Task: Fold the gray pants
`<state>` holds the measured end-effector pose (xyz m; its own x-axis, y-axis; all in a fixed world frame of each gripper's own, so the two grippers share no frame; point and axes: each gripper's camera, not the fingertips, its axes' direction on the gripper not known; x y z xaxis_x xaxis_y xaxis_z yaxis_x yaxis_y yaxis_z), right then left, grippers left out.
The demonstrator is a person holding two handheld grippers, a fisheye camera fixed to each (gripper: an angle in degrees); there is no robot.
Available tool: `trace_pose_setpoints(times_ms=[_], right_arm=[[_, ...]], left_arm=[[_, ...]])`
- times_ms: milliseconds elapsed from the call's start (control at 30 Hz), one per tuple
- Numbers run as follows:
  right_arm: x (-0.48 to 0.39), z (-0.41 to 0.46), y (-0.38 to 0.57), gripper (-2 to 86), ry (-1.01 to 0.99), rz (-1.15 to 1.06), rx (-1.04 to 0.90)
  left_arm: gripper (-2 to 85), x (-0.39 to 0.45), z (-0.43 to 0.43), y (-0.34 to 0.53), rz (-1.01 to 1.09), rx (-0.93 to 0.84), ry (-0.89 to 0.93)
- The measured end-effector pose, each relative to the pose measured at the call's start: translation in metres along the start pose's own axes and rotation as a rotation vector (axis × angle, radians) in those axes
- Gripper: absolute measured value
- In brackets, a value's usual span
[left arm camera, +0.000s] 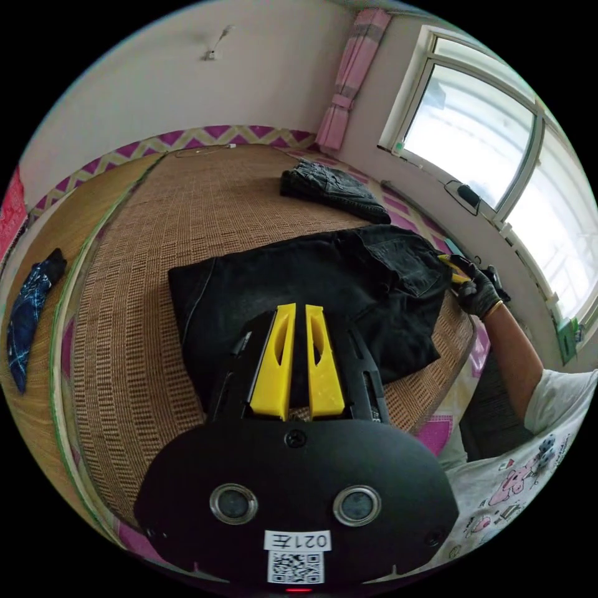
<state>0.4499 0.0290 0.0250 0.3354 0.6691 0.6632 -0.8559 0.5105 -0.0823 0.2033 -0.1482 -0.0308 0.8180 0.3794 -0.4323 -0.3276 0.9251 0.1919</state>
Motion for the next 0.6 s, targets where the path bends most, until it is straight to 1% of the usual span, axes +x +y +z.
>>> trace_pose_setpoints(times_ms=[33, 100, 200, 267, 300, 367, 400, 467, 500, 567, 600], right_arm=[[0.003, 0.002, 0.003, 7.7, -0.040, 0.012, -0.005], [-0.003, 0.001, 0.012, 5.3, -0.055, -0.002, 0.000], [-0.059, -0.007, 0.039, 3.1, 0.013, -0.187, 0.039], [-0.128, -0.009, 0.073, 2.2, 0.086, -0.385, 0.066], [-0.148, -0.008, 0.085, 2.0, 0.107, -0.442, 0.070], [-0.236, 0.008, 0.146, 1.3, 0.226, -0.709, 0.070], [-0.257, 0.014, 0.165, 1.2, 0.263, -0.785, 0.073], [-0.332, 0.047, 0.256, 0.5, 0.401, -1.090, 0.090], [-0.347, 0.057, 0.282, 0.4, 0.428, -1.163, 0.094], [-0.390, 0.100, 0.388, -0.1, 0.509, -1.443, 0.114], [-0.396, 0.111, 0.415, -0.3, 0.522, -1.504, 0.120]], left_arm=[[0.2, -0.003, -0.004, 0.002, -0.001, 0.005, 0.003], [-0.1, -0.016, -0.018, 0.013, -0.004, 0.018, 0.013], [-0.4, -0.035, -0.036, 0.027, -0.009, 0.036, 0.018], [-0.5, -0.048, -0.048, 0.036, -0.015, 0.046, 0.018], [-0.6, -0.058, -0.055, 0.043, -0.023, 0.054, 0.022], [-0.7, -0.073, -0.067, 0.054, -0.040, 0.065, 0.036], [-0.7, -0.083, -0.075, 0.061, -0.054, 0.075, 0.048], [-0.8, -0.097, -0.087, 0.073, -0.066, 0.089, 0.055], [-0.8, -0.107, -0.096, 0.081, -0.072, 0.099, 0.052], [-0.8, -0.121, -0.108, 0.094, -0.084, 0.112, 0.050], [-0.8, -0.132, -0.117, 0.102, -0.098, 0.120, 0.056]])
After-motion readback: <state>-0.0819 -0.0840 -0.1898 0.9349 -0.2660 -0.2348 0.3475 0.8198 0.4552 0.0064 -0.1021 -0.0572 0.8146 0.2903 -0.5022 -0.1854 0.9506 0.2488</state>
